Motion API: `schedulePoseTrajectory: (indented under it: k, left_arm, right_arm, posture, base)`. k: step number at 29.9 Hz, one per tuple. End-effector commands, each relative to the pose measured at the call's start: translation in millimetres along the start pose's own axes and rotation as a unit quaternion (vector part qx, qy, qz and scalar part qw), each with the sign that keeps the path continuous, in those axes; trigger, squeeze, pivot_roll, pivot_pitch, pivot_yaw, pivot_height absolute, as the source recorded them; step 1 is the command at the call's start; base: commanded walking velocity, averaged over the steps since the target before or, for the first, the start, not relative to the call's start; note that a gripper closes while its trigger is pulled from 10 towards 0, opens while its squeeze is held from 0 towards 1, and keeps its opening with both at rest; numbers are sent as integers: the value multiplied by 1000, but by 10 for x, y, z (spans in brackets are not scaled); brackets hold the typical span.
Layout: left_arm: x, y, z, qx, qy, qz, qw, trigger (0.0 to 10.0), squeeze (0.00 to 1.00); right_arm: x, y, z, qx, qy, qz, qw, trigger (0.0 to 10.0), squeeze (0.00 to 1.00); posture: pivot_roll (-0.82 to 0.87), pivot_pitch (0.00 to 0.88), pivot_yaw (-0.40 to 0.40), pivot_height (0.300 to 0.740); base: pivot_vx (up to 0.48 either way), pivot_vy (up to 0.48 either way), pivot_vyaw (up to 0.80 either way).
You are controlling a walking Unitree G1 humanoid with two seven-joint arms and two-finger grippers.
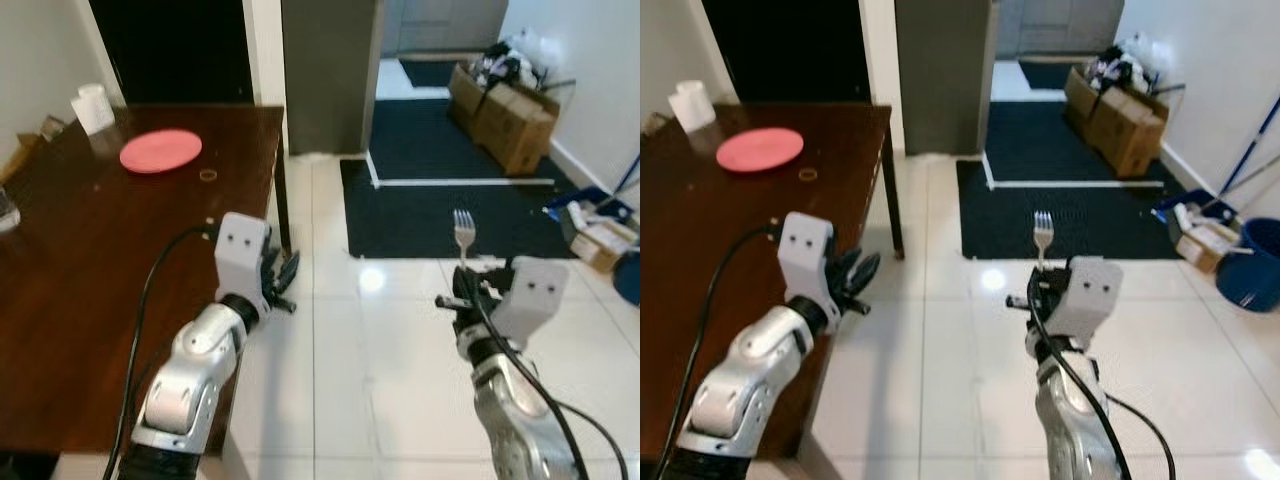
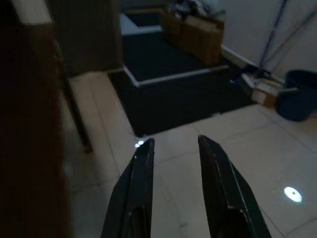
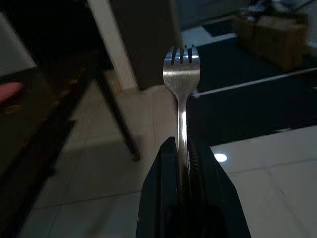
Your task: Setting the table
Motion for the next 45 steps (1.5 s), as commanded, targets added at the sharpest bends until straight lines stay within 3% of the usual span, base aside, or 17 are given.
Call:
schedulePoseTrajectory:
  k: [1,14,45]
  left_arm:
    - [-38,23,-38,5,-4,-7,1000,10000,0]
    - [-36,22,-31,4,-4,-8,1000,10000,0]
    - [-26,3,-25,1,-6,-7,1000,10000,0]
  right_arm:
    - [-19,14,26,-5,-2,-4,1000,10000,0]
    - [-22,19,30,-6,-3,-6,1000,10000,0]
    - [6,9,-3,3,4,1,1000,10000,0]
  posture:
    - [27,99,112,740]
    - [29,105,111,740]
    - [29,103,116,740]
  base:
    - [480,0,-712]
    - [480,0,-753]
    - [480,0,0]
Point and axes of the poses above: a point about 5 cm out from each wrist's last joint towards the gripper, its own y axis pointing back from the gripper into the wrist, its own x axis along the axis of the wrist's last joint, z = x × y, the point moved 5 cm from there along -y, pointing out of the wrist towards the gripper, and after that the axes turned 15 degrees about y, right-handed, at the moved point
